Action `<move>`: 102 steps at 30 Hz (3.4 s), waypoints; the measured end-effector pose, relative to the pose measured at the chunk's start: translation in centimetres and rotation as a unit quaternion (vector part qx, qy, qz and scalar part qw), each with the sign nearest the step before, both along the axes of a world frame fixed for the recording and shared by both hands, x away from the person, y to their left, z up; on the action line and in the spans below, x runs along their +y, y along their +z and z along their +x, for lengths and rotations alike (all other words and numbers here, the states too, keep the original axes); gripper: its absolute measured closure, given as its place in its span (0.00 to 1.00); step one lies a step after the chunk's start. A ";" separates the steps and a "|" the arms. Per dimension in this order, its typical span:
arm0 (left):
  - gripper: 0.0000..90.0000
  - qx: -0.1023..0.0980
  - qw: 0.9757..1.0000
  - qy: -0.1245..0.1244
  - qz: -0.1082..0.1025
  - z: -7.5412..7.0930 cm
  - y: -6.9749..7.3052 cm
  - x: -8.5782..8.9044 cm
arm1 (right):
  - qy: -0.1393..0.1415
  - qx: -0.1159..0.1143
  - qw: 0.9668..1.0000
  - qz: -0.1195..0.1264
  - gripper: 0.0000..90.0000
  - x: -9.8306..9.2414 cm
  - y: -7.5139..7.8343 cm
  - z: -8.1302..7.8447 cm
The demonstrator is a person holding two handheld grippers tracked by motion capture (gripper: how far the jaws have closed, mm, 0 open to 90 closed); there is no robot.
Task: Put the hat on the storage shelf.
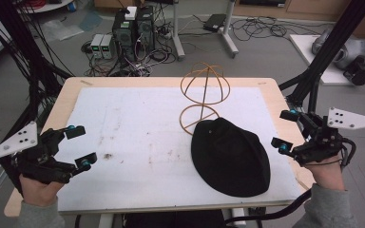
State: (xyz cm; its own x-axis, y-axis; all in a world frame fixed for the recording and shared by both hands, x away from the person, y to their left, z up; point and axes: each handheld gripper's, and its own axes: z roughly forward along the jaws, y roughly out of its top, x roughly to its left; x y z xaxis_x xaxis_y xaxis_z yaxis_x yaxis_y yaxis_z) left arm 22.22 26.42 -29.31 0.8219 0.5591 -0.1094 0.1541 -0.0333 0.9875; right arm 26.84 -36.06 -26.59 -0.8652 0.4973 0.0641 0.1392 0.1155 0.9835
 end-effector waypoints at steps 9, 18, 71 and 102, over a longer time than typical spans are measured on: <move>0.08 -0.001 1.000 0.000 -0.001 0.1 0.1 -0.1 | -0.003 -0.003 1.000 -0.009 0.01 0.1 0.0 -0.1; 0.08 0.002 1.000 0.003 -0.002 0.0 -0.1 0.2 | 0.012 -0.005 1.000 -0.002 0.01 0.3 0.3 0.0; 0.08 0.013 0.999 0.031 0.007 -1.2 -0.6 0.8 | 0.087 0.059 0.989 -0.107 0.02 5.0 -3.5 8.3; 0.08 0.026 0.999 0.029 0.012 -0.8 -1.1 0.5 | 0.071 0.069 0.987 -0.130 0.02 6.2 -6.6 8.5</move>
